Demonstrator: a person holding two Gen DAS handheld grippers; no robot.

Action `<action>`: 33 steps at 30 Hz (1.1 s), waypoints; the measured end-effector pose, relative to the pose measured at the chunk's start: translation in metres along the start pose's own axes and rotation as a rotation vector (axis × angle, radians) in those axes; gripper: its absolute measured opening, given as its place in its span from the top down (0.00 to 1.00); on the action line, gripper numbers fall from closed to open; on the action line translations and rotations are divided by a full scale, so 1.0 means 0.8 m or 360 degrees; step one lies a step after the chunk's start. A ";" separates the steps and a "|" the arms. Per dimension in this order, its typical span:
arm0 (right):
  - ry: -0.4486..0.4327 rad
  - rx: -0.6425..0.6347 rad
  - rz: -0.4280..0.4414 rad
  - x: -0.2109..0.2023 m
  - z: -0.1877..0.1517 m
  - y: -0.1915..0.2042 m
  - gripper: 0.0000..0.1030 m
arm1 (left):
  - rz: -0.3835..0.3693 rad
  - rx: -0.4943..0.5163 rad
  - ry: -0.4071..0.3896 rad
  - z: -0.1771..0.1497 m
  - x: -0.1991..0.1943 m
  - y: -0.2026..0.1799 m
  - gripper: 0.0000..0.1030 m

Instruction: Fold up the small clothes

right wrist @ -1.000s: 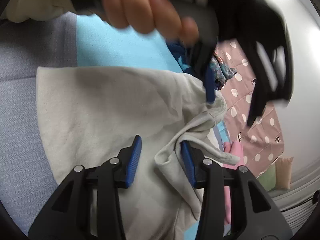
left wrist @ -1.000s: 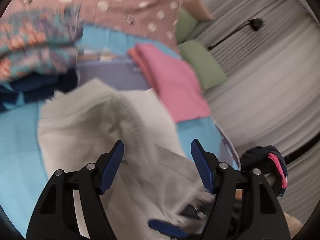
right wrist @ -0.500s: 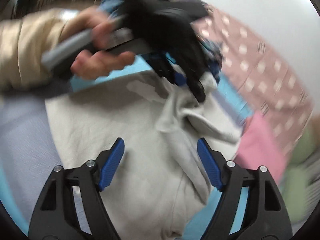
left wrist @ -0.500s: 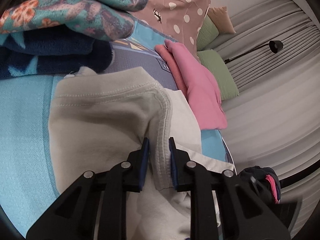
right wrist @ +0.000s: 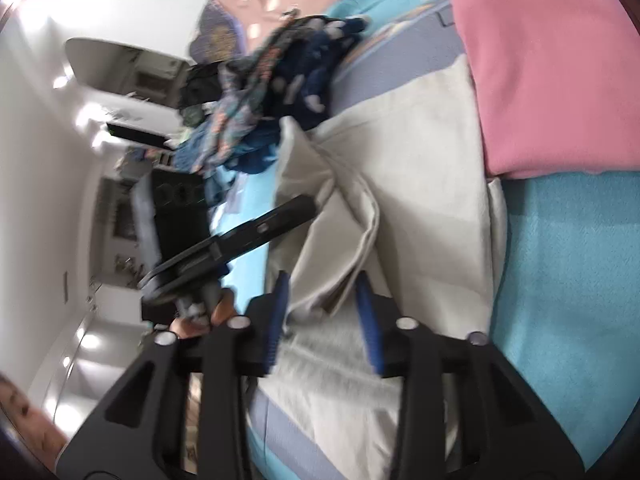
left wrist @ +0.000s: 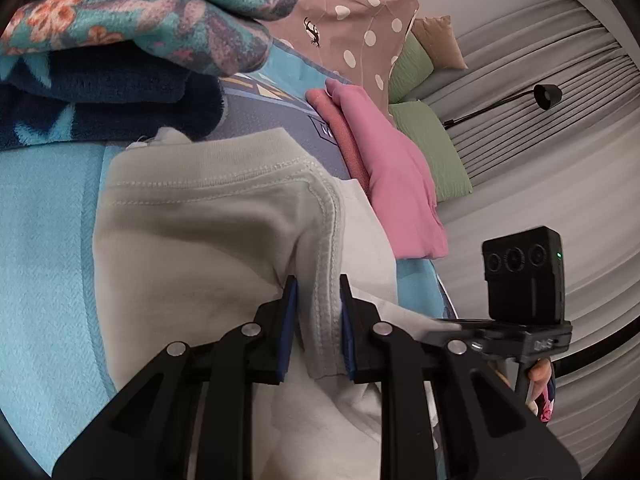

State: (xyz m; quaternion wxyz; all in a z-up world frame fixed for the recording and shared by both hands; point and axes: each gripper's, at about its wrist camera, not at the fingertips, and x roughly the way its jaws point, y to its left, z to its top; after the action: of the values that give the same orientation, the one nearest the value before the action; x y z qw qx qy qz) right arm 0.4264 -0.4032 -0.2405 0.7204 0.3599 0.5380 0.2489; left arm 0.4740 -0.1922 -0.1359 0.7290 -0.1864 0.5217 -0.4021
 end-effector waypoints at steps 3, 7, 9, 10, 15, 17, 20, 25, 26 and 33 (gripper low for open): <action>-0.0072 0.0047 -0.0088 0.006 -0.008 0.003 0.84 | -0.0014 -0.0013 -0.0020 0.000 -0.007 0.000 0.80; -0.0133 -0.0214 -0.0250 0.002 0.003 0.036 0.90 | -0.0077 -0.0044 -0.0048 0.000 -0.020 0.000 0.80; -0.0176 -0.0404 -0.0304 -0.010 0.000 0.062 0.92 | -0.0101 -0.0036 -0.0077 0.000 -0.030 -0.003 0.80; -0.0206 -0.0542 -0.0345 -0.017 -0.005 0.083 0.92 | -0.0105 -0.0029 -0.0092 0.000 -0.035 -0.005 0.80; -0.0372 -0.1088 -0.0594 -0.040 -0.043 0.142 0.92 | -0.0132 0.0000 -0.0146 -0.001 -0.053 -0.013 0.80; -0.0431 -0.1192 -0.0663 -0.047 -0.046 0.144 0.92 | -0.0141 -0.0012 -0.0150 0.000 -0.054 -0.011 0.79; -0.0467 -0.1244 -0.0768 -0.044 -0.031 0.134 0.92 | -0.0170 -0.0057 -0.0142 0.000 -0.052 -0.003 0.79; -0.0476 -0.1222 -0.0806 -0.028 0.010 0.111 0.92 | -0.0181 -0.0081 -0.0139 -0.001 -0.054 0.003 0.78; -0.0480 -0.1217 -0.0813 -0.028 0.016 0.107 0.92 | -0.0183 -0.0082 -0.0141 -0.002 -0.055 0.004 0.78; -0.0410 -0.1169 -0.0921 -0.004 0.054 0.079 0.92 | -0.0169 -0.0088 -0.0117 -0.004 -0.047 0.006 0.74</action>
State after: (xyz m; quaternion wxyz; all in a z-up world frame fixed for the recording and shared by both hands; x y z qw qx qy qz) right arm 0.4685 -0.3775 -0.1820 0.9003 -0.0547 0.3989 0.1653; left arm 0.4681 -0.1591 -0.1177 0.7198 -0.2486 0.4948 -0.4186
